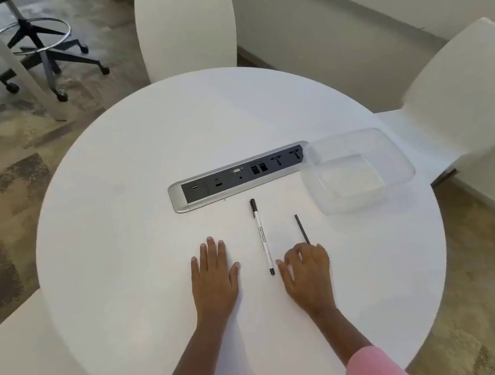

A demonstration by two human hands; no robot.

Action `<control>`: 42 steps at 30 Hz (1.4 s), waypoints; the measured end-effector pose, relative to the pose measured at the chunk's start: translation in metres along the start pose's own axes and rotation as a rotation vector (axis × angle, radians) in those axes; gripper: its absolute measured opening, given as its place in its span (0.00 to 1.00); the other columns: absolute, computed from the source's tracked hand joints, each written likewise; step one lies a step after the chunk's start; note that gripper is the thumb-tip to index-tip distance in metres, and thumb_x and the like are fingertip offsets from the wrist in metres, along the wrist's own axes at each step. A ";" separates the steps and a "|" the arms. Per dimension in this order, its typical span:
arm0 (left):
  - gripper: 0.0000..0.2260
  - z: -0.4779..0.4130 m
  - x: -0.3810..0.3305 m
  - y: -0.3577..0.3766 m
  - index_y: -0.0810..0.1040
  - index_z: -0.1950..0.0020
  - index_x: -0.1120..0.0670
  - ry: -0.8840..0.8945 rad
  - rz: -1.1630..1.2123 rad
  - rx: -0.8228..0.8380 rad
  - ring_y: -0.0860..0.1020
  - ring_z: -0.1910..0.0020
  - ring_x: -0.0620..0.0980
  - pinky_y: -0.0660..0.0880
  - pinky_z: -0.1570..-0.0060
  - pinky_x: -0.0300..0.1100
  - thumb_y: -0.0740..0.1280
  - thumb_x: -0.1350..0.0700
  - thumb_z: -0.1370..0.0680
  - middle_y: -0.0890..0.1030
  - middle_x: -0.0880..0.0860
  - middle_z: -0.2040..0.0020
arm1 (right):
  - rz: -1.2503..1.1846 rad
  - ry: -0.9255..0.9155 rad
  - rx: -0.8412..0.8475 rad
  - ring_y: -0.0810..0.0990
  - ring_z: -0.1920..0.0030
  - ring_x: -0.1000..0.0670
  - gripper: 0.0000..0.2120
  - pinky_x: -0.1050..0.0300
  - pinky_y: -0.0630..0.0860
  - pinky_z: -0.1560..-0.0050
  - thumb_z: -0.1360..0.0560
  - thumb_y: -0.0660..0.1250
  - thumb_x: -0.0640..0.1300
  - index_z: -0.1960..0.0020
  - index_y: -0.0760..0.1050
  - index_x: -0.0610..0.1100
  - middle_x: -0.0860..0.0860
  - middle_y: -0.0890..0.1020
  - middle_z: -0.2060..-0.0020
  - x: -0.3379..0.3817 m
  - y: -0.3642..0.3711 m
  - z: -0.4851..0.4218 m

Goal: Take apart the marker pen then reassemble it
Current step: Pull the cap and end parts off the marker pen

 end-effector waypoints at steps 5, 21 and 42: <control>0.21 -0.001 -0.005 0.007 0.65 0.31 0.62 -0.090 0.062 0.043 0.63 0.29 0.62 0.61 0.31 0.55 0.60 0.58 0.22 0.64 0.64 0.28 | -0.016 0.015 0.131 0.77 0.66 0.45 0.15 0.51 0.70 0.57 0.36 0.71 0.55 0.68 0.72 0.45 0.49 0.77 0.68 0.011 0.006 -0.007; 0.10 0.003 -0.038 -0.008 0.78 0.49 0.59 -0.290 0.647 -0.036 0.74 0.44 0.53 0.68 0.45 0.41 0.59 0.58 0.21 0.80 0.55 0.47 | -0.878 0.472 0.537 0.74 0.67 0.56 0.10 0.67 0.70 0.66 0.26 0.66 0.47 0.65 0.72 0.45 0.54 0.79 0.69 -0.029 0.019 -0.014; 0.06 0.001 -0.092 0.024 0.76 0.51 0.59 -0.589 1.891 0.123 0.84 0.62 0.49 0.80 0.63 0.37 0.60 0.60 0.22 0.86 0.52 0.61 | -1.120 0.563 0.764 0.73 0.71 0.57 0.13 0.68 0.71 0.69 0.23 0.61 0.49 0.61 0.79 0.44 0.51 0.77 0.70 -0.039 0.007 -0.015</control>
Point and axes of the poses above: each hand's wrist, its own z-axis away from the middle knuckle, its own y-axis out of the palm, x = y × z, the point moved 10 cm from there along -z, towards the middle knuckle
